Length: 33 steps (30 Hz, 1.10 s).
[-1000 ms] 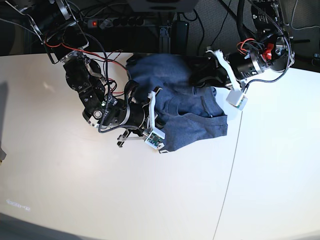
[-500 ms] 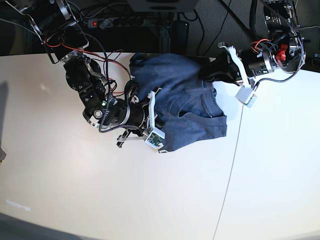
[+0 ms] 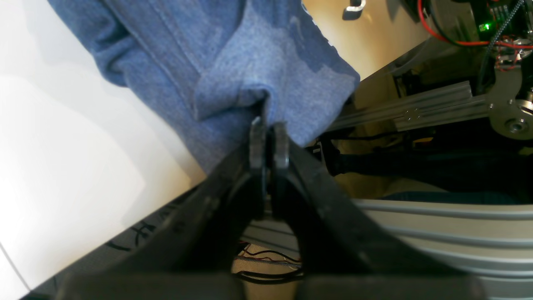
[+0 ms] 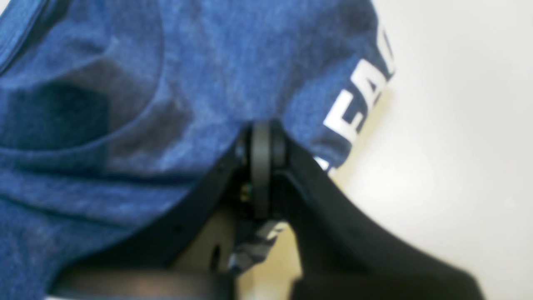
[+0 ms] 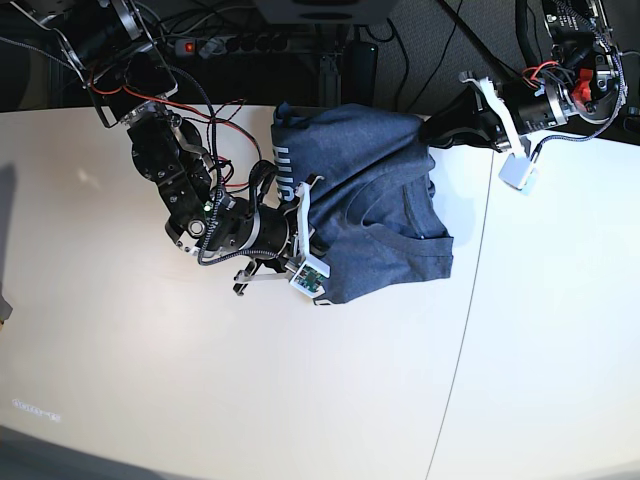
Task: Fold the T-shirt properly
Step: 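Fold the shirt edge over with the left gripper toward the right gripper, then lift the left gripper away and reposition it beside the shirt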
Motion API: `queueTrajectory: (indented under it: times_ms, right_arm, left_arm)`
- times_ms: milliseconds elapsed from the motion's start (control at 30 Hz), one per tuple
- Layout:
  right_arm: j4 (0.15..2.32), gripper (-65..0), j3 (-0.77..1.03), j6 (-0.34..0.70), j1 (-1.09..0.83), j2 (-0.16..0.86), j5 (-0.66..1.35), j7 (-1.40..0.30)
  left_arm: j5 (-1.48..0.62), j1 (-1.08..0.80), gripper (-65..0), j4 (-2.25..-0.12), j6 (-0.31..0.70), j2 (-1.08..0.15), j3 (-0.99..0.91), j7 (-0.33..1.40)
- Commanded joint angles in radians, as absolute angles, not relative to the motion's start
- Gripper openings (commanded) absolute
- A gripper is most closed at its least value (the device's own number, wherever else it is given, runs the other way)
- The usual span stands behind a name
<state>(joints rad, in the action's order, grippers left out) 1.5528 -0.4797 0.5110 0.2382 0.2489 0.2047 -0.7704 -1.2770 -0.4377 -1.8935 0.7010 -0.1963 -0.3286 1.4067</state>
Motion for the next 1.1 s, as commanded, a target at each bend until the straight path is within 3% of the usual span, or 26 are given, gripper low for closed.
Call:
queueTrajectory:
  times_ms: [0, 667, 833, 1067]
  right_arm:
    - [1.567, -65.0, -0.473, 0.565, 0.258, 0.250, 0.200, -0.760]
    - [1.567, -65.0, -0.473, 0.565, 0.257, 0.249, 0.199, -0.759]
    - [1.567, -65.0, -0.473, 0.565, 0.258, 0.249, 0.199, -0.759]
    - [1.567, -65.0, -0.473, 0.565, 0.258, 0.249, 0.199, -0.759]
  left_arm:
    - [-1.301, -0.445, -65.0, -1.912, 0.698, -0.204, -0.336, 1.396]
    - [-1.373, -0.537, -65.0, -1.912, 0.698, -0.216, -0.405, 1.396]
    - [-1.372, -0.537, -36.9, -1.912, 0.698, -0.217, -0.406, 1.396]
    - [-1.446, -0.537, -34.8, -1.912, 0.698, -0.223, -0.537, 1.392]
